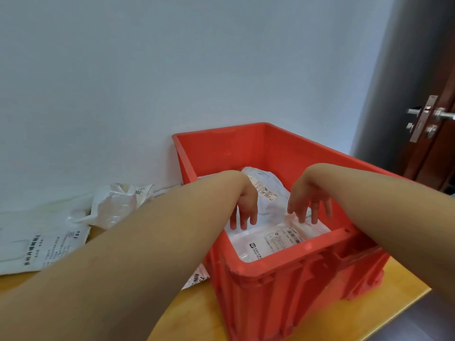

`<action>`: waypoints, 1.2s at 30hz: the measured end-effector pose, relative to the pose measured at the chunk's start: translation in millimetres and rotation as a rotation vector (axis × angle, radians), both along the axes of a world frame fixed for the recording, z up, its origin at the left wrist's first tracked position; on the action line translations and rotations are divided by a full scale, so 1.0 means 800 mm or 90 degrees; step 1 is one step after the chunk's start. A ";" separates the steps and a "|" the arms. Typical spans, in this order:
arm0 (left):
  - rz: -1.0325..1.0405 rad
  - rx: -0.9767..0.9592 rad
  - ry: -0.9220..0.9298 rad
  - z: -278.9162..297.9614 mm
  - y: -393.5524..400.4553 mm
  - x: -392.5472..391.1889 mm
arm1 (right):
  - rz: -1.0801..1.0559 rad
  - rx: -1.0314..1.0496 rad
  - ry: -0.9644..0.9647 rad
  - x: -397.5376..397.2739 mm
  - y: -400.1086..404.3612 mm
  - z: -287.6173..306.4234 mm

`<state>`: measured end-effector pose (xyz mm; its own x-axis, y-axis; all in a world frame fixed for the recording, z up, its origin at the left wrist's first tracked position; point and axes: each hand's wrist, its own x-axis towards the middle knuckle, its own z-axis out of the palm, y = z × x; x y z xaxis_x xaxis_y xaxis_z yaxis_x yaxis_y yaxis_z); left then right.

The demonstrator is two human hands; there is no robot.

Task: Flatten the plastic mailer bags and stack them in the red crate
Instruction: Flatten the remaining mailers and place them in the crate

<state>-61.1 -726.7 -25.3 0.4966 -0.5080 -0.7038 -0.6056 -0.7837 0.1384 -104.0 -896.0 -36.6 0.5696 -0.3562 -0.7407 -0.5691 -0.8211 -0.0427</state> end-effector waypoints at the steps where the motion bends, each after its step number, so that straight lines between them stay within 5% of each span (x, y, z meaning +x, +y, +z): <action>1: 0.016 -0.046 -0.021 0.002 -0.001 0.002 | -0.005 0.000 -0.019 0.002 0.000 0.002; 6: 0.068 -0.436 -0.301 0.029 -0.003 0.006 | 0.045 -0.085 -0.306 0.008 -0.004 0.019; 9: 0.132 -0.664 -0.351 0.065 0.018 -0.008 | 0.106 -0.240 -0.500 0.007 -0.015 0.036; 12: 0.164 -0.761 -0.400 0.102 0.065 -0.017 | 0.044 -0.236 -0.683 -0.001 -0.017 0.055; 16: 0.215 -0.771 -0.461 0.125 0.163 -0.007 | 0.009 -0.174 -0.797 -0.018 0.005 0.095; 25: 0.387 -0.681 -0.442 0.067 0.351 0.004 | 0.216 -0.066 -0.845 -0.019 0.184 0.165; 31: 0.445 -0.621 -0.414 0.017 0.451 -0.018 | 0.405 -0.057 -0.791 0.002 0.331 0.144; 36: 0.503 -0.528 -0.396 -0.037 0.528 -0.039 | 0.433 0.017 -0.699 0.019 0.420 0.073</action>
<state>-92.6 -304.2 -55.2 0.9862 -0.1003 0.1321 -0.1609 -0.7721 0.6148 -89.1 -559.9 22.2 0.9410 0.2516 0.2263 0.3041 -0.9221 -0.2392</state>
